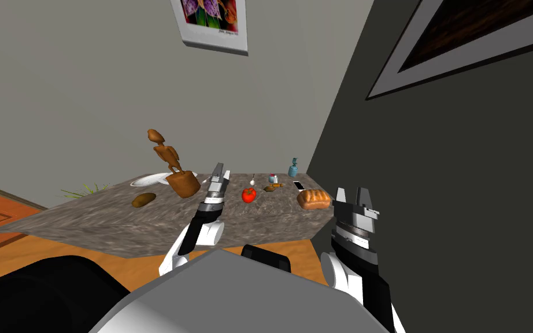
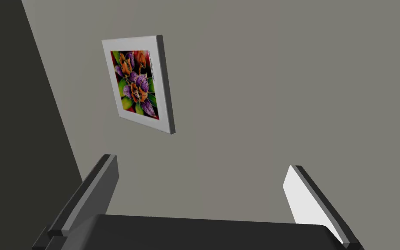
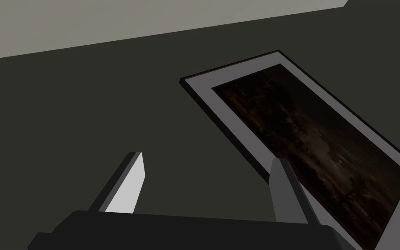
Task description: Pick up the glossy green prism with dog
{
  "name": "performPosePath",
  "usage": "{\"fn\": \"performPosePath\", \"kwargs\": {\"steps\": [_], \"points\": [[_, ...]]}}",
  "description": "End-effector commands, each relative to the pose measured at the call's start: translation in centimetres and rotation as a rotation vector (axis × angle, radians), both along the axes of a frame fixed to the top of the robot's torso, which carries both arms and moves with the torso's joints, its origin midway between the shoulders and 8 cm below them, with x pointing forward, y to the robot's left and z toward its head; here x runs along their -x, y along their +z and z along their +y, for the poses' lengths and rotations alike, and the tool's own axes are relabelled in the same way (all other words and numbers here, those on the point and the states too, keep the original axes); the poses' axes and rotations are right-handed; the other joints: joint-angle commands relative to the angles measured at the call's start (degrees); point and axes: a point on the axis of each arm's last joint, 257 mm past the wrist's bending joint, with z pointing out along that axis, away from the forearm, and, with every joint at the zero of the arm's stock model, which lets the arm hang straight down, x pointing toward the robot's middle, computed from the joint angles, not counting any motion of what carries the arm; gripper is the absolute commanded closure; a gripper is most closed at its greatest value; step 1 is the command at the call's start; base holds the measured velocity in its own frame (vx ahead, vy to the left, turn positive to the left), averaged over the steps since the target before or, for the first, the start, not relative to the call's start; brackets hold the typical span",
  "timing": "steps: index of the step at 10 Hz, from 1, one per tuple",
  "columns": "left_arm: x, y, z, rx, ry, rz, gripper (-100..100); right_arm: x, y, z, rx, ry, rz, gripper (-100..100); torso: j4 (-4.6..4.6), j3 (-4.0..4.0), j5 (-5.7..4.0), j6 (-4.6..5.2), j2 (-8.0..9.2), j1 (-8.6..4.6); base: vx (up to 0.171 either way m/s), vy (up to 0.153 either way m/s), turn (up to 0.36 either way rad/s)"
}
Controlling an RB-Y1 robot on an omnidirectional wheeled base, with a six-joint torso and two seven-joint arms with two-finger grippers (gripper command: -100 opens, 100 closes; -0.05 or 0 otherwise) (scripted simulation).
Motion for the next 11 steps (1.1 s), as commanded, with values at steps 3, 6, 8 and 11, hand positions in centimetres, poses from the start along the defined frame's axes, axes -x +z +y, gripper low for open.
{"fn": "performPosePath", "kwargs": {"steps": [3,6,8,11], "points": [[-3.3,-2.5,-0.6,0.0,-0.048,0.076,-100,0.0,0.0,0.0,0.0,0.0,0.0,0,0.03,0.08,-0.03,0.01,0.14,-0.16,-0.045,-0.045,0.014],[-7.3,-5.2,-1.2,0.015,-0.093,0.166,-100,0.0,0.0,0.0,0.0,0.0,0.0,0,0.03,0.08,-0.05,0.01,0.14,-0.25,-0.043,-0.065,0.016],[-9.2,-7.0,-1.4,0.025,-0.108,0.215,-100,0.0,0.0,0.0,0.0,0.0,0.0,0,0.01,0.03,-0.05,0.01,0.06,-0.25,-0.017,-0.057,0.011],[-12.8,-9.5,-2.0,0.041,-0.138,0.301,-100,0.0,0.0,0.0,0.0,0.0,0.0,0,0.02,0.04,-0.06,0.0,0.08,-0.24,-0.027,-0.056,0.018]]}}
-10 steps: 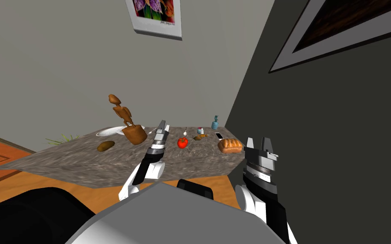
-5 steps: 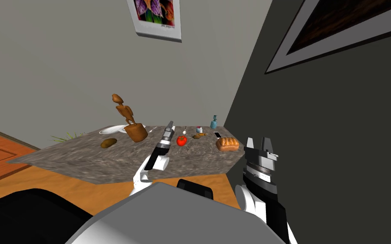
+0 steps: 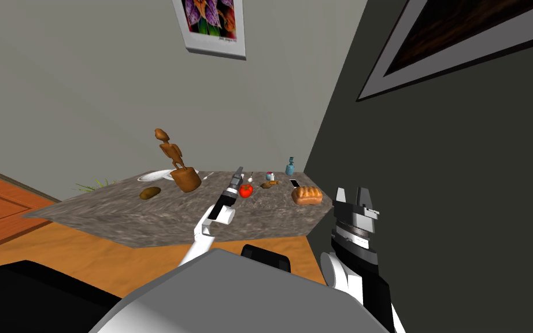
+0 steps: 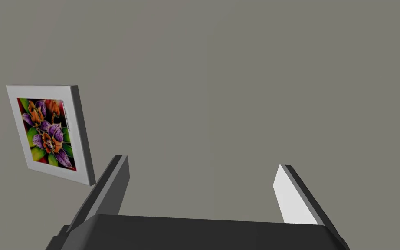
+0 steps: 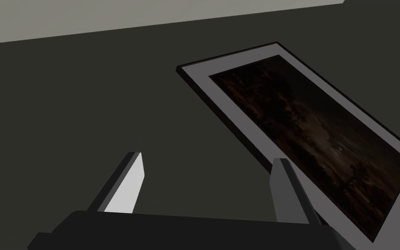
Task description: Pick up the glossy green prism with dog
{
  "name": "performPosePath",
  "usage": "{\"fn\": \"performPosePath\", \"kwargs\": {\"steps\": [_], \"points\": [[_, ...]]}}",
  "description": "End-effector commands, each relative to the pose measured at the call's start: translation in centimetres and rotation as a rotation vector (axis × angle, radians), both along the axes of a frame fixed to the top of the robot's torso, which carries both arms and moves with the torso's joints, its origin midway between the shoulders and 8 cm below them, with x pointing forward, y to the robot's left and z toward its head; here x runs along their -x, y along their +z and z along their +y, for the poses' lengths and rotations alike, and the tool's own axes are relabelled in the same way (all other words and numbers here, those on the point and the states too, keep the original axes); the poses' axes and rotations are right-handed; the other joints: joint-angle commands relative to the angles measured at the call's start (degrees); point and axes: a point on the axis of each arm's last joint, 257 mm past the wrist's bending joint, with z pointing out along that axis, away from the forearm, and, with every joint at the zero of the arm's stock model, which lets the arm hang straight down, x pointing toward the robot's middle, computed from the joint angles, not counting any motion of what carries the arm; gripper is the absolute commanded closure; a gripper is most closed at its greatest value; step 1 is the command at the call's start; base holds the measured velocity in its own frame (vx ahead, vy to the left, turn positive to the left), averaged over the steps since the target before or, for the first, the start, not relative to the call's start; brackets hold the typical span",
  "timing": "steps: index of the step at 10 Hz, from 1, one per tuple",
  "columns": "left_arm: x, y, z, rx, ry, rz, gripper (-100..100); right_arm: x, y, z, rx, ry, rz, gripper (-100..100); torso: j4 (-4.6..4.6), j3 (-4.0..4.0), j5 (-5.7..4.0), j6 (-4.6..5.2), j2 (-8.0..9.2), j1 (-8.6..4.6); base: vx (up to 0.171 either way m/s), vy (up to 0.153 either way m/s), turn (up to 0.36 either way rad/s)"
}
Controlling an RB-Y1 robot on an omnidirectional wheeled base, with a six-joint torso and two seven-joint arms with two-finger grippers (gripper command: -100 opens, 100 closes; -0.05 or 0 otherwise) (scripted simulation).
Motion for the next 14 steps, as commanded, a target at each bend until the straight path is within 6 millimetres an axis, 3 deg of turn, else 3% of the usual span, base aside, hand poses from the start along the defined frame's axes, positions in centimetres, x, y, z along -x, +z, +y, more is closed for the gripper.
{"fn": "performPosePath", "kwargs": {"steps": [1,4,6,7,9,11,13,14], "points": [[-0.8,-1.0,0.0,0.002,-0.001,0.022,-100,0.0,0.0,0.0,0.0,0.0,0.0,0,0.0,0.0,0.0,0.0,0.0,0.0,-0.013,-0.02,-0.002],[-4.0,-2.8,-0.7,0.015,-0.03,0.101,-100,0.0,0.0,0.0,0.0,0.0,0.0,0,-0.02,-0.05,0.04,0.0,-0.09,0.16,-0.007,-0.01,0.005],[-4.6,-4.1,-0.6,0.016,-0.027,0.127,-100,0.0,0.0,0.0,0.0,0.0,0.0,0,-0.02,-0.06,0.05,-0.01,-0.1,0.2,0.0,0.0,0.0],[-6.0,-4.6,-1.0,0.022,-0.04,0.163,-100,0.0,0.0,0.0,0.0,0.0,0.0,0,-0.02,-0.06,0.05,-0.01,-0.1,0.19,0.0,0.0,0.0],[-6.5,-5.6,-0.9,0.023,-0.038,0.184,-100,0.0,0.0,0.0,0.0,0.0,0.0,0,-0.02,-0.06,0.05,-0.01,-0.09,0.22,-0.002,0.002,0.006],[-8.3,-7.2,-1.2,0.028,-0.048,0.241,-100,0.0,0.0,0.0,0.0,0.0,0.0,0,-0.02,-0.06,0.04,0.0,-0.11,0.19,0.003,-0.003,-0.008],[-9.9,-7.3,-1.8,0.033,-0.062,0.273,-100,0.0,0.0,0.0,0.0,0.0,0.0,0,-0.03,-0.07,0.04,-0.01,-0.12,0.17,0.008,-0.008,-0.027],[-10.1,-8.9,-1.5,0.034,-0.056,0.303,-100,0.0,0.0,0.0,0.0,0.0,0.0,0,-0.03,-0.08,0.04,0.0,-0.14,0.15,-0.005,0.005,0.016]]}}
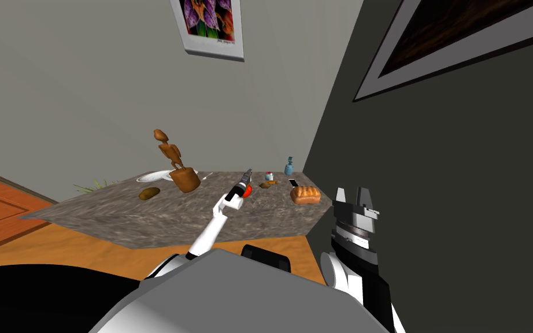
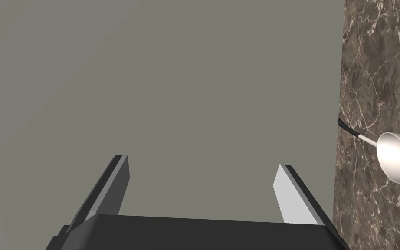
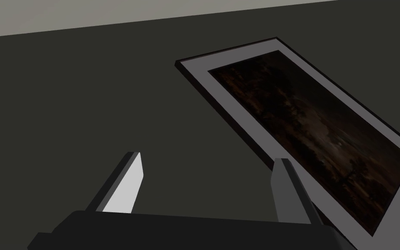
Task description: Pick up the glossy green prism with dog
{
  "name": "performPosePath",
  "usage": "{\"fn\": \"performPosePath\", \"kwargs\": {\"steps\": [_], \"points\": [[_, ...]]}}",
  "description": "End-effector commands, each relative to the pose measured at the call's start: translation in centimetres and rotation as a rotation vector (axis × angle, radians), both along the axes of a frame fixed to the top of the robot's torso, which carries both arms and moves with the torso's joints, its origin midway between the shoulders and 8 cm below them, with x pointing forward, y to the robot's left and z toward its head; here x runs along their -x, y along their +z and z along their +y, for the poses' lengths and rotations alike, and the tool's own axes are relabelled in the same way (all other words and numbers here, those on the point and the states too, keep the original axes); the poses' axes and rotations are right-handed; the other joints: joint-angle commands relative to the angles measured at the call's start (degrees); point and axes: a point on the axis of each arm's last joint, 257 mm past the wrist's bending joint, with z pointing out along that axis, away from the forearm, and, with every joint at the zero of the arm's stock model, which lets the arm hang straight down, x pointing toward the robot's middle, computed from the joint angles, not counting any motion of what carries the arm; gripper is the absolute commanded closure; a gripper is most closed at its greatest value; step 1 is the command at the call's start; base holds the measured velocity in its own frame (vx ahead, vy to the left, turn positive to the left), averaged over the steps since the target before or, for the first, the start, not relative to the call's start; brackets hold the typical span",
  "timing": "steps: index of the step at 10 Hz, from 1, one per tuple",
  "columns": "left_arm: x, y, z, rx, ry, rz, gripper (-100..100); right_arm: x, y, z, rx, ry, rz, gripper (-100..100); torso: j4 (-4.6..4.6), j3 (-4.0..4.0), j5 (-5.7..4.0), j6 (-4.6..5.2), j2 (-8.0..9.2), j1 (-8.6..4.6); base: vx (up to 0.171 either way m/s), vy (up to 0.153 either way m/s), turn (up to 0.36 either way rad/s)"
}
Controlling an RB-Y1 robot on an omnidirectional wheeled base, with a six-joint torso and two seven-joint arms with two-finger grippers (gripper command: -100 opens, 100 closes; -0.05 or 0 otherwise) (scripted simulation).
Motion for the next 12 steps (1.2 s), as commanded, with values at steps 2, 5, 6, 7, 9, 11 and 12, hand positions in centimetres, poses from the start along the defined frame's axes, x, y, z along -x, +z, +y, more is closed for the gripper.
{"fn": "performPosePath", "kwargs": {"steps": [2,5,6,7,9,11,12], "points": [[-0.1,-0.9,0.1,-0.001,0.002,0.014,-100,0.0,0.0,0.0,0.0,0.0,0.0,0,0.01,0.03,0.01,0.0,0.04,0.03,-0.007,0.008,0.025],[-0.1,-0.9,0.1,-0.001,0.002,0.014,-100,0.0,0.0,0.0,0.0,0.0,0.0,0,0.01,0.01,-0.01,0.02,0.0,-0.05,0.0,0.0,-0.001],[-0.1,-0.9,0.1,-0.001,0.002,0.014,-100,0.0,0.0,0.0,0.0,0.0,0.0,0,0.02,0.03,0.0,0.0,0.04,0.01,0.0,0.0,0.0],[-0.1,-0.9,0.1,-0.001,0.002,0.014,-100,0.0,0.0,0.0,0.0,0.0,0.0,0,0.02,0.02,0.0,0.01,0.03,0.0,-0.004,0.004,0.012],[-0.8,-1.3,0.8,-0.001,0.015,0.053,-100,0.0,0.0,0.0,0.0,0.0,0.0,0,0.02,0.02,0.0,0.02,0.02,-0.01,-0.001,-0.002,-0.054],[-1.4,-1.5,1.6,-0.001,0.028,0.088,-100,0.0,0.0,0.0,0.0,0.0,0.0,0,0.01,0.01,-0.01,0.01,0.01,-0.04,-0.002,-0.006,-0.05],[-1.9,-1.5,2.0,0.0,0.035,0.104,-100,0.0,0.0,0.0,0.0,0.0,0.0,0,0.01,0.02,-0.01,0.02,0.02,-0.03,-0.007,-0.003,-0.079]]}}
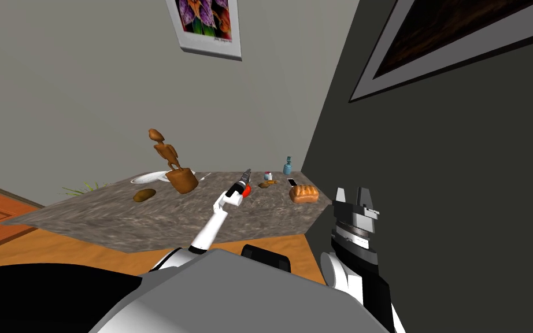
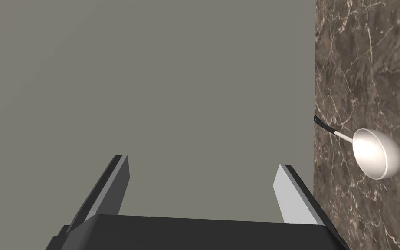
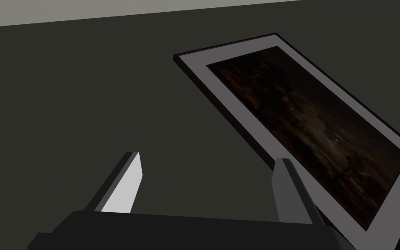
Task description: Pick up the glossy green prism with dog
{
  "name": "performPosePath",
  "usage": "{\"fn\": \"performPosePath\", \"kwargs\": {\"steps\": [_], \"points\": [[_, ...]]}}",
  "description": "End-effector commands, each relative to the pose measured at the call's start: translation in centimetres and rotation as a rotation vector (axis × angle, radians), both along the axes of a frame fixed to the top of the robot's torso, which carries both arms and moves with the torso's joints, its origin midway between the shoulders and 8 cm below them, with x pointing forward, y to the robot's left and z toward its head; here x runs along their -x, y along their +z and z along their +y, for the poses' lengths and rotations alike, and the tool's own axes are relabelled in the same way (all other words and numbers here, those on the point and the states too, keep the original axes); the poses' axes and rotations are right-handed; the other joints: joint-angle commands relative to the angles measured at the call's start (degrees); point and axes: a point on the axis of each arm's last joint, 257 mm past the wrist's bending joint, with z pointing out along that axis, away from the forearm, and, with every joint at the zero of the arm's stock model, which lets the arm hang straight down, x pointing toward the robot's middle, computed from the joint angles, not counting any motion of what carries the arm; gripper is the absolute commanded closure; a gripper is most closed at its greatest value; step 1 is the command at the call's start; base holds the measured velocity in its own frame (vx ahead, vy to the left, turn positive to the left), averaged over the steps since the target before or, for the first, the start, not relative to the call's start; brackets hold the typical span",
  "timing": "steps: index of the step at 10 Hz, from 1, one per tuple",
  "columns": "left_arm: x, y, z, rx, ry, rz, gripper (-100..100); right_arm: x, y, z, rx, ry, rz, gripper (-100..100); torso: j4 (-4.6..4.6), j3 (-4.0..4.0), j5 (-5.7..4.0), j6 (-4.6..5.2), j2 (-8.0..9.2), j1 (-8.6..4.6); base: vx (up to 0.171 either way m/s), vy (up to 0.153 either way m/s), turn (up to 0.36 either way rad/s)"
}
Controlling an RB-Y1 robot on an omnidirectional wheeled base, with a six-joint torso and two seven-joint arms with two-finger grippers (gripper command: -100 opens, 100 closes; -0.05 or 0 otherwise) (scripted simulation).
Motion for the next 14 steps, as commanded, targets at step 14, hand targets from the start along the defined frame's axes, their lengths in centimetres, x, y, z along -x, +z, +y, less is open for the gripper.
{"fn": "performPosePath", "kwargs": {"steps": [14], "points": [[-3.6,1.7,4.8,0.026,0.084,0.191,-100,0.0,0.0,0.0,0.0,0.0,0.0,0,0.0,0.02,0.01,-0.02,0.03,0.0,-0.013,-0.002,-0.059]]}}
